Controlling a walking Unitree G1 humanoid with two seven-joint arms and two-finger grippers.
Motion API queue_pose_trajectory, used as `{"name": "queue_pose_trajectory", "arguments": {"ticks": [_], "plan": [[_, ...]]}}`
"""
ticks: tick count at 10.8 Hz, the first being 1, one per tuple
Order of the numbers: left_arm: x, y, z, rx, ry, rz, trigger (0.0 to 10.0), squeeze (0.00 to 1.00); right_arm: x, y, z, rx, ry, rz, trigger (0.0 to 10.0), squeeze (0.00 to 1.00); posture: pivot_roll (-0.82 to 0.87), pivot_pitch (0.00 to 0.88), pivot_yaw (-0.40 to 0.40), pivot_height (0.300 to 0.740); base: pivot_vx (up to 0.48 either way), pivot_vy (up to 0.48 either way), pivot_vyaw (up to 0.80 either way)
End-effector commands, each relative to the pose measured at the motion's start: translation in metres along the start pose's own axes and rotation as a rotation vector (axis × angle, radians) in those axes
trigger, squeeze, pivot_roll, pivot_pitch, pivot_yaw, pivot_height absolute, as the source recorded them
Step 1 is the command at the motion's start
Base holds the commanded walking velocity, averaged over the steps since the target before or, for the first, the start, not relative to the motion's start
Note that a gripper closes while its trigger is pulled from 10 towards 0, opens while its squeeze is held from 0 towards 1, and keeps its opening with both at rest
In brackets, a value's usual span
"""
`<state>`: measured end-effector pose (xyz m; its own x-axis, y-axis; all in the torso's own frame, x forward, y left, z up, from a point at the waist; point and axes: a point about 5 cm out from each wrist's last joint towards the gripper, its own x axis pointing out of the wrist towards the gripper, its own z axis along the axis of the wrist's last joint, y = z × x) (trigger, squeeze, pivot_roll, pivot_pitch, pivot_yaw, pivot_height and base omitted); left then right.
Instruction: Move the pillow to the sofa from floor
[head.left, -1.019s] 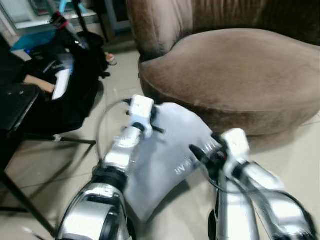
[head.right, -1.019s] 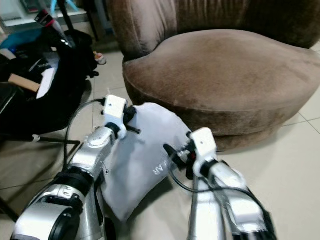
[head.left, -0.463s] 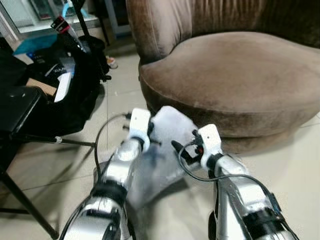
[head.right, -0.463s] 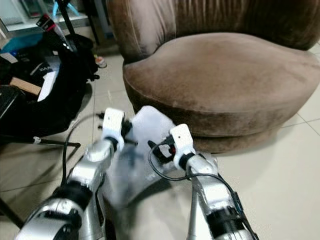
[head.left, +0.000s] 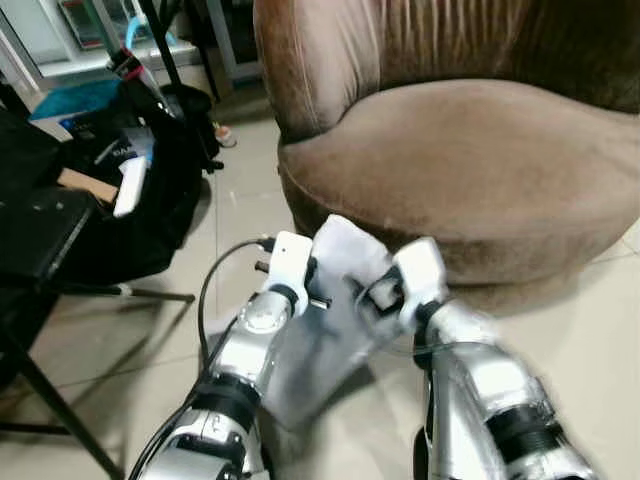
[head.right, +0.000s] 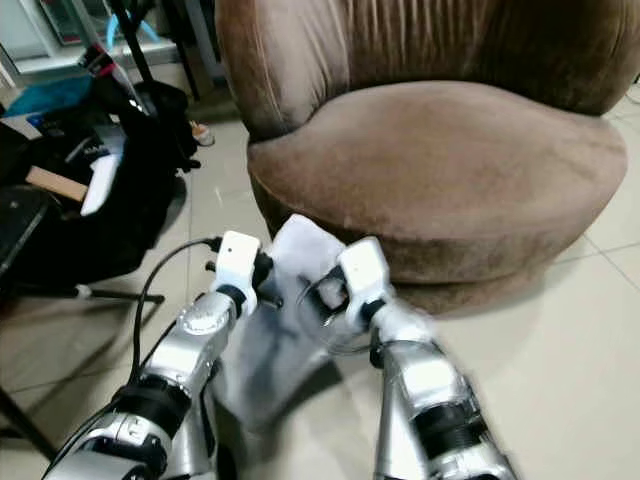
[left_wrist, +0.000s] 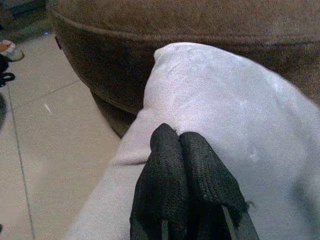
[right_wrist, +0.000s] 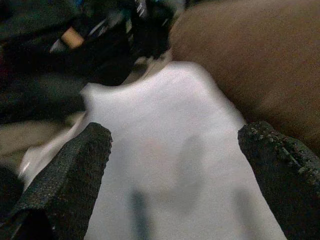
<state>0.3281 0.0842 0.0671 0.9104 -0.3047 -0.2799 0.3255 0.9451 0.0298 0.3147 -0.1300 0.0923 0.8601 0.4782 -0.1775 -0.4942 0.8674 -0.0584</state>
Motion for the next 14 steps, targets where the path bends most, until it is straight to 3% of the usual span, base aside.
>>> {"name": "queue_pose_trajectory", "arguments": {"ticks": [1, 3, 6, 10, 11, 14], "plan": [[0.0, 0.011, 0.019, 0.016, -0.079, 0.04, 10.0, 0.0, -0.004, -0.02, 0.03, -0.02, -0.079, -0.012, 10.0, 0.0, -0.2, 0.0, 0.143, 0.401, 0.0, 0.0, 0.0], [0.0, 0.019, 0.025, 0.02, -0.093, 0.063, 10.0, 0.0, -0.008, -0.031, 0.046, -0.068, -0.11, -0.004, 10.0, 0.0, -0.2, 0.0, 0.138, 0.401, 0.0, 0.0, 0.0], [0.001, 0.023, 0.028, 0.02, -0.099, 0.075, 10.0, 0.0, -0.004, -0.021, 0.053, -0.032, -0.128, 0.03, 10.0, 0.0, -0.19, 0.0, 0.135, 0.431, 0.0, 0.0, 0.0], [0.0, 0.024, 0.029, 0.022, -0.076, 0.09, 10.0, 0.0, -0.006, -0.023, 0.054, -0.02, -0.12, 0.029, 10.0, 0.0, -0.19, 0.0, 0.132, 0.496, 0.0, 0.0, 0.0], [0.002, 0.025, 0.028, 0.033, -0.043, 0.097, 10.0, 0.0, -0.006, -0.021, 0.052, -0.005, -0.124, 0.027, 10.0, 0.0, -0.19, 0.0, 0.132, 0.511, 0.0, 0.0, 0.0], [0.001, 0.026, 0.029, 0.034, -0.085, 0.101, 10.0, 0.0, -0.004, -0.008, 0.039, 0.018, -0.097, 0.035, 10.0, 0.0, -0.19, 0.0, 0.135, 0.561, 0.0, 0.0, 0.0]]}}
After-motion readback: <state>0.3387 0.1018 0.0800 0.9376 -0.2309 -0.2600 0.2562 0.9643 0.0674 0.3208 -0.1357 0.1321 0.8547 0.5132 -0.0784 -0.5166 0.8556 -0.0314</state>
